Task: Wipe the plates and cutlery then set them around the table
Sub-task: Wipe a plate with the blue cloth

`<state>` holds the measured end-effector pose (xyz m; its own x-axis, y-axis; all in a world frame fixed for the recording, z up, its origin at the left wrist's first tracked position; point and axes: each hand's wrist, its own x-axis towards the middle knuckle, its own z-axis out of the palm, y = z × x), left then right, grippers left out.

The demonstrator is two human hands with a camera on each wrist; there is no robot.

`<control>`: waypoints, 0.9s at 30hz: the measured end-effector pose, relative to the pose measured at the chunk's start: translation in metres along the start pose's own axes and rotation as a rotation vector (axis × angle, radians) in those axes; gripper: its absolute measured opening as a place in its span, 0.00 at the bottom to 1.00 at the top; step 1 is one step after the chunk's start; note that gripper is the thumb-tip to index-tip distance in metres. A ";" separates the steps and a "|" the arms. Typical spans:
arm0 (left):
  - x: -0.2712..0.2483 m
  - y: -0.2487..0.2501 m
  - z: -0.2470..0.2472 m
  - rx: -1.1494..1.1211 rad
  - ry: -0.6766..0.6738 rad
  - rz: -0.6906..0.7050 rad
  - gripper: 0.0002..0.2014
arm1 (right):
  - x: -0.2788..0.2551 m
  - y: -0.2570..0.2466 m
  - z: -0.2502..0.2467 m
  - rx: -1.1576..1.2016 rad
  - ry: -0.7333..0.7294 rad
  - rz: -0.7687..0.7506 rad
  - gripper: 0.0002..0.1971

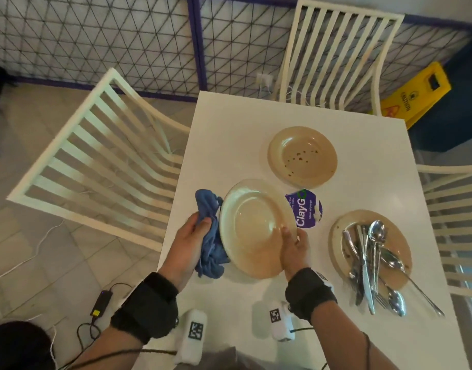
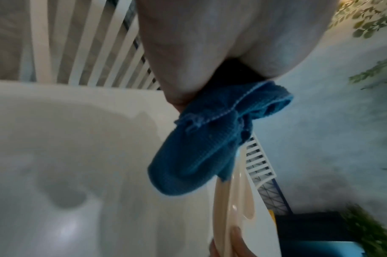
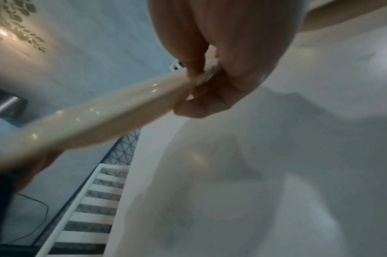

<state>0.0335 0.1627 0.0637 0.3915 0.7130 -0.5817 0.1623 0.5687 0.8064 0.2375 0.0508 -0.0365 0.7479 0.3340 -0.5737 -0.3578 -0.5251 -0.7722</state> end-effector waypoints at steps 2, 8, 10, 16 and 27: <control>0.003 0.001 -0.009 0.106 0.060 0.109 0.11 | 0.000 0.004 -0.006 0.020 -0.032 0.012 0.12; 0.000 0.003 -0.008 0.257 0.111 0.234 0.09 | 0.004 0.012 -0.009 -0.067 -0.098 0.044 0.12; -0.003 0.001 -0.002 0.254 0.081 0.230 0.10 | 0.006 0.016 -0.007 -0.102 -0.110 0.059 0.13; -0.004 -0.021 0.012 0.280 0.062 0.190 0.12 | 0.018 0.027 -0.008 -0.268 -0.153 0.150 0.18; 0.000 -0.042 0.049 0.370 0.061 0.099 0.13 | 0.130 -0.069 -0.060 -0.370 -0.103 0.045 0.17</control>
<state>0.0714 0.1190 0.0350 0.3690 0.7864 -0.4954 0.4467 0.3174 0.8365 0.3930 0.0833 -0.0407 0.6693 0.3710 -0.6438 -0.1490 -0.7818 -0.6055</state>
